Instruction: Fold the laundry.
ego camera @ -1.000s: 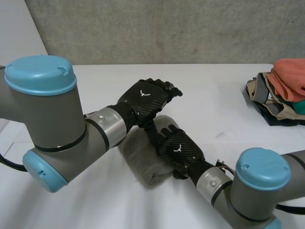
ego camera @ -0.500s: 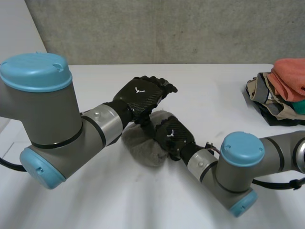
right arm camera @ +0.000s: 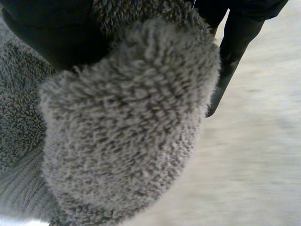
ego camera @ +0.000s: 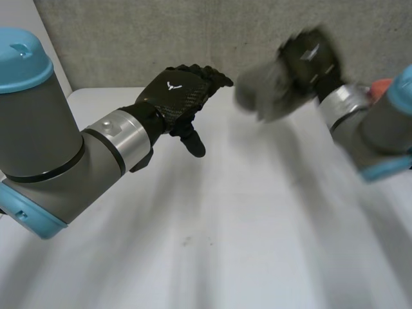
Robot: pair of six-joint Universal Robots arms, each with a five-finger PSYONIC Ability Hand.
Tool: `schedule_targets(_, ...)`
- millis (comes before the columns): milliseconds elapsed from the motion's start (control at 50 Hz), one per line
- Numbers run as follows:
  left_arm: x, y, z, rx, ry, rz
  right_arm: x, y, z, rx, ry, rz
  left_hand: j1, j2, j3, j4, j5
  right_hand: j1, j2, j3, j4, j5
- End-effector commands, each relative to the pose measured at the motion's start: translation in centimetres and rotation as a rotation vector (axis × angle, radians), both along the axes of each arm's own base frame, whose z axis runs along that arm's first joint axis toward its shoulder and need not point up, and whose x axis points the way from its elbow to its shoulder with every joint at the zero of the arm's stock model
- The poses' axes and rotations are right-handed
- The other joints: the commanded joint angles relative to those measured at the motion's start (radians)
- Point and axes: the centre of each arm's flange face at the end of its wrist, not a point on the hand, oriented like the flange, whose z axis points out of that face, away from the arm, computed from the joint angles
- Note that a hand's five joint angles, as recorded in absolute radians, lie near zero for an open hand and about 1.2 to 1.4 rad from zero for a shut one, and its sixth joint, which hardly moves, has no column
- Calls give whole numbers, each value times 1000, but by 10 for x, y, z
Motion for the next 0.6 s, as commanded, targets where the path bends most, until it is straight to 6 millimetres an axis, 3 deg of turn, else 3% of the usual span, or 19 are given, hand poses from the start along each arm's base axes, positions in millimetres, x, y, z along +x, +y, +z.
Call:
schedule_targets(20,-3,4,0,9,7,-14,-97,-64,73,-178,-241,-136,18,18,14,18,-2,378,247,233,201,290)
schedule_targets(80,-7,9,1,8,8,-30,-140,-82,84,-212,-267,-194,18,18,14,18,-2,378,247,233,201,290)
schedule_targets(120,-9,12,1,6,9,-40,-157,-89,85,-217,-271,-218,20,21,17,21,1,378,247,233,201,290)
schedule_targets(220,-11,15,3,-1,10,-51,-194,-108,67,-186,-240,-242,20,21,17,21,1,378,247,233,201,290)
schedule_targets(360,-17,24,5,-8,15,-77,-231,-129,0,-23,-199,-200,20,21,17,21,1,378,247,233,201,290)
schedule_targets(460,-20,29,4,-6,14,-91,-270,-134,-53,69,-187,-226,20,21,17,21,1,378,247,233,201,290)
schedule_targets(600,-20,32,1,7,8,-97,-296,-128,-98,97,-144,-195,20,21,17,21,1,378,247,233,201,290)
